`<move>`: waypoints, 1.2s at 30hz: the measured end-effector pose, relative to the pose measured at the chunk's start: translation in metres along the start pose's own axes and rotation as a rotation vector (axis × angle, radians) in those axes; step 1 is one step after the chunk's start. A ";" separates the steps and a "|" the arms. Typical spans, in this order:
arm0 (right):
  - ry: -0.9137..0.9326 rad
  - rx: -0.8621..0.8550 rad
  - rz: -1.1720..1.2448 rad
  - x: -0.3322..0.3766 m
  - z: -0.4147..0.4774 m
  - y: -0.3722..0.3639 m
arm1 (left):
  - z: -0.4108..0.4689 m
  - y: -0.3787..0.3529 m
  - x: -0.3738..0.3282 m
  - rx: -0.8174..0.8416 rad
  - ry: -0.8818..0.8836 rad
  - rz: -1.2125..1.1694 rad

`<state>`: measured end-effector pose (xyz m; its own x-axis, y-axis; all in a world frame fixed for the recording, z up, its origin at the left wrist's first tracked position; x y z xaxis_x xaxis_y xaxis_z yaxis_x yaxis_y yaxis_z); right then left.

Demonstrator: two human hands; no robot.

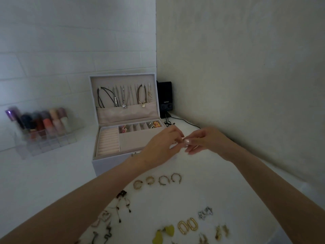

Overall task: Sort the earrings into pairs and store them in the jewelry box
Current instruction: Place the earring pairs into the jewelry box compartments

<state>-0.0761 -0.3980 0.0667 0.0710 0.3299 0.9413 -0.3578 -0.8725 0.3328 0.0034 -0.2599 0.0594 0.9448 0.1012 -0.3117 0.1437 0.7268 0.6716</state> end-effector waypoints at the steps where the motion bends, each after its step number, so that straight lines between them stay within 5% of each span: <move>1: 0.014 -0.020 0.030 0.002 0.002 -0.001 | 0.000 0.003 0.003 -0.010 0.014 -0.030; 20: 0.044 -0.147 0.191 0.016 0.069 -0.057 | 0.002 0.050 0.085 -0.233 0.578 -0.278; 36: 0.052 -0.243 0.007 0.018 0.115 -0.092 | 0.019 0.052 0.131 -0.236 0.422 0.150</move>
<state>0.0654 -0.3531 0.0590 0.0219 0.3475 0.9374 -0.5723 -0.7645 0.2968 0.1401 -0.2219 0.0667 0.7412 0.4470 -0.5008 -0.1010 0.8118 0.5751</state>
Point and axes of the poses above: each hand's wrist, its own z-axis towards the middle knuckle, its own y-axis out of the back of the hand, x = y × z, the point moved 3 cm from there along z, towards the middle knuckle, and after that the axes turned 9 degrees about -x, right-handed, at the moved point
